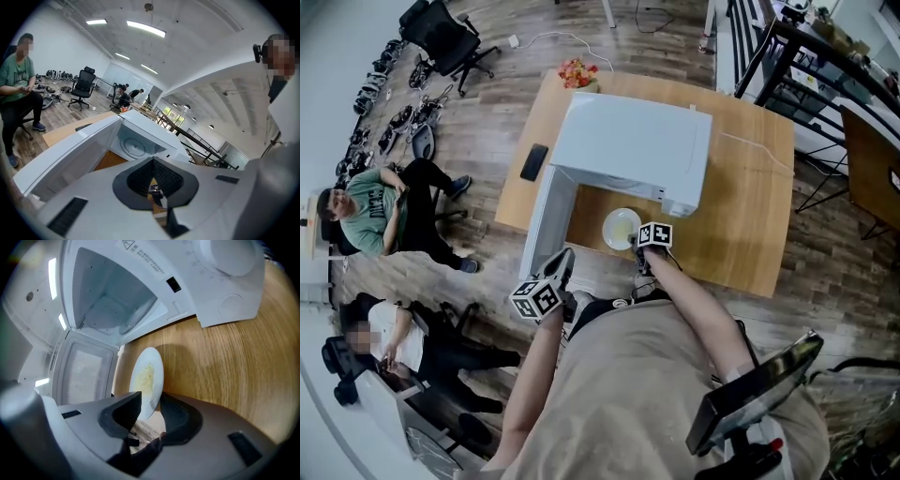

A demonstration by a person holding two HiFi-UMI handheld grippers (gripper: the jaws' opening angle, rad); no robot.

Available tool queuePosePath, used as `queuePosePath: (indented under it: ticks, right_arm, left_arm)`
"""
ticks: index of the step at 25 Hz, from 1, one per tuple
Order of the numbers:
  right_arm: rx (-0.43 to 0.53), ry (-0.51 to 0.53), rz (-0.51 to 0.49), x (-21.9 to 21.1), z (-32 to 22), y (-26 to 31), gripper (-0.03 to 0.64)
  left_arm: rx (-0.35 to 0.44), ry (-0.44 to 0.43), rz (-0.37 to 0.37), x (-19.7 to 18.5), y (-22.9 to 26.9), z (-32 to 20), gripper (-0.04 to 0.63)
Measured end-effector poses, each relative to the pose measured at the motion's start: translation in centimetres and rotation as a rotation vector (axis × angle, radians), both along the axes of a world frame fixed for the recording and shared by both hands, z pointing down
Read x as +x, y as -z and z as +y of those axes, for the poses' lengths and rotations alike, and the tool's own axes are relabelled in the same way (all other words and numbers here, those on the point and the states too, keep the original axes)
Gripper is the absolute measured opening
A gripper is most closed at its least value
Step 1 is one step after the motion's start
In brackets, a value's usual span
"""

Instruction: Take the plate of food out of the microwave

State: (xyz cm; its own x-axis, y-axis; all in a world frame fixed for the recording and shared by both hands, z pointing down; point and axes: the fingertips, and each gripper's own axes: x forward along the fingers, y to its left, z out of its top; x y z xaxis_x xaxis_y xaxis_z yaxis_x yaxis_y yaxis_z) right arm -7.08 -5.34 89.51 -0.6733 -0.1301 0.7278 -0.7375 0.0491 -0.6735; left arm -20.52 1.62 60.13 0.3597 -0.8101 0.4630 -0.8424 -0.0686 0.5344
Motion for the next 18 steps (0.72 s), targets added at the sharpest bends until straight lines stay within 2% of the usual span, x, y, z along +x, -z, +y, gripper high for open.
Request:
queuePosePath:
  ticks: [1, 3, 5, 7, 10, 14, 18]
  right_arm:
    - [0.012, 0.023, 0.013, -0.2, 0.1, 0.0, 0.121]
    - [0.043, 0.058, 0.028, -0.8, 0.1, 0.2, 0.223]
    - [0.066, 0.086, 0.033, -1.4, 0.1, 0.4, 0.354]
    - [0.066, 0.111, 0.038, -1.9, 0.5, 0.4, 0.46]
    - [0.037, 0.131, 0.045, -2.2, 0.9, 0.3, 0.571]
    - [0.071, 0.113, 0.026, -2.3, -0.2, 2.5, 0.58]
    - [0.156, 0.185, -0.125, -2.9, 0.2, 8.1, 0.578]
  left_arm:
    - [-0.003, 0.004, 0.002, -0.1, -0.1, 0.2, 0.003]
    - [-0.008, 0.01, 0.004, -0.2, -0.2, 0.6, 0.003]
    - [-0.009, 0.01, 0.007, -0.1, -0.3, 0.7, 0.003]
    - [-0.008, 0.006, 0.011, 0.0, -0.2, 0.7, 0.003]
    - [0.004, 0.001, 0.018, 0.1, 0.3, 0.5, 0.003]
    - [0.028, 0.006, 0.027, -0.1, 1.2, 0.3, 0.003]
    - [0.046, 0.01, 0.048, 0.0, 1.6, 0.3, 0.003]
